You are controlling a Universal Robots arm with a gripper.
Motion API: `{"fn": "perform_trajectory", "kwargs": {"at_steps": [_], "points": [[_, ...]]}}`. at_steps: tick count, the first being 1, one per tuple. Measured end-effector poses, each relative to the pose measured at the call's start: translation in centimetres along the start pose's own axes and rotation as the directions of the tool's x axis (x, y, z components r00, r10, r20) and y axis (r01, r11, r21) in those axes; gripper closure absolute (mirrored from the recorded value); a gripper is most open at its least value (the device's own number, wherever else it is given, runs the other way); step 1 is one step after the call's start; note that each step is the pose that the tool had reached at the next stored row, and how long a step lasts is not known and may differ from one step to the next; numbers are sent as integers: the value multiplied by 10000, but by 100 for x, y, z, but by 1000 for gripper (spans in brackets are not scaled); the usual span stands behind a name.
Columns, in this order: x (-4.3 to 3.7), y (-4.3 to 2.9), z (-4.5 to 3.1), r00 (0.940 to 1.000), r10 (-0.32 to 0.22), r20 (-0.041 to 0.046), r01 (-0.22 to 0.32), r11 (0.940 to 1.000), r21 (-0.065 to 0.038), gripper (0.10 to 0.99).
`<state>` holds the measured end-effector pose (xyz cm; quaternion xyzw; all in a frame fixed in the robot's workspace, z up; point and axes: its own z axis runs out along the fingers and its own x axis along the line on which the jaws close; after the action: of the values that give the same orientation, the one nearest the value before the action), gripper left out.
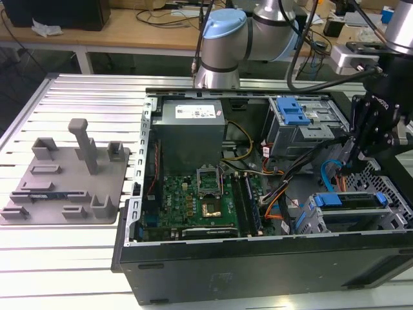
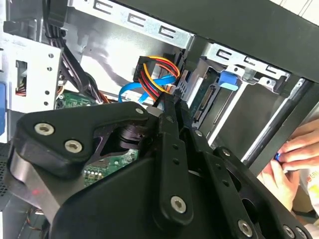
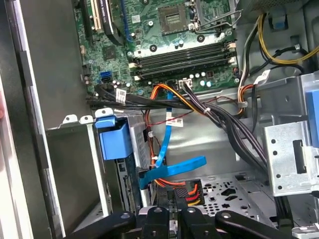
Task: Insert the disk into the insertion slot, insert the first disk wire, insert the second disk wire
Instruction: 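Insert the first disk wire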
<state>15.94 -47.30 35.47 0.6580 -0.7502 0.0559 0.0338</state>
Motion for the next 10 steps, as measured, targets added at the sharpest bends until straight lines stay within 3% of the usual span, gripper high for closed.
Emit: {"fn": "perform_trajectory", "kwargs": {"at_steps": [6,10], "points": [[-1,-13,0,9967,-816,19,816,9967,2,922],[12,-38,3,9953,-968,21,968,9952,-145,922]]}}
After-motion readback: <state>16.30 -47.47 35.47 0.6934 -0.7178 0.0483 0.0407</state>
